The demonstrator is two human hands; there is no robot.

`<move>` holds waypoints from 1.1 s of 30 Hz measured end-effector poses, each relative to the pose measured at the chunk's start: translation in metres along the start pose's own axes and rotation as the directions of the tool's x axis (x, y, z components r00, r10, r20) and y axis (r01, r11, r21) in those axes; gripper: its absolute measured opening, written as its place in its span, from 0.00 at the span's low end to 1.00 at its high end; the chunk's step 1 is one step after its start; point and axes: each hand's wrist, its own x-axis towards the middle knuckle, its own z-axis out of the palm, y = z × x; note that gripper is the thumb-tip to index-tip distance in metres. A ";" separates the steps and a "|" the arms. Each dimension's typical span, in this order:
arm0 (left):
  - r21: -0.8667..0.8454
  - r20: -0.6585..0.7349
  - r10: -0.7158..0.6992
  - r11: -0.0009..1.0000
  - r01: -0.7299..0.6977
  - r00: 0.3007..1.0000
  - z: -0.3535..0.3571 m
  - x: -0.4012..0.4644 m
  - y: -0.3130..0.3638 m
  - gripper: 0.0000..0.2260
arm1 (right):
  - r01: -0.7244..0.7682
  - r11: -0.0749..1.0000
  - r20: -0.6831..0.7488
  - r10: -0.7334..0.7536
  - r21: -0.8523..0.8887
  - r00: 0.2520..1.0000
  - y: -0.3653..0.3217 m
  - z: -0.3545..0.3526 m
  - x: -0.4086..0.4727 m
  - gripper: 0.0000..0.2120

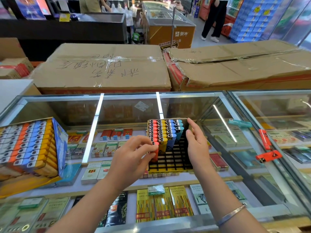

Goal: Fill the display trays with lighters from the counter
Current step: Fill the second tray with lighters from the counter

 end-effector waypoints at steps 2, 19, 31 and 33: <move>0.008 -0.009 -0.010 1.000 0.010 1.000 0.001 0.000 0.001 0.09 | 0.004 1.000 -0.002 -0.004 -0.002 1.000 0.000 0.000 0.000 0.17; -0.271 0.361 -0.475 0.770 0.578 0.803 0.037 0.002 0.002 0.47 | 0.042 0.999 -0.024 -0.042 -0.021 0.999 -0.002 -0.014 0.002 0.22; -0.252 0.337 -0.527 0.748 0.615 0.780 0.078 0.017 0.012 0.45 | -0.213 0.771 -0.535 -0.189 -0.600 0.824 -0.002 -0.137 0.023 0.15; -0.267 0.329 -0.517 0.752 0.603 0.790 0.083 0.022 0.015 0.44 | -0.343 0.651 -0.561 -0.155 -0.677 0.813 0.003 -0.158 0.023 0.15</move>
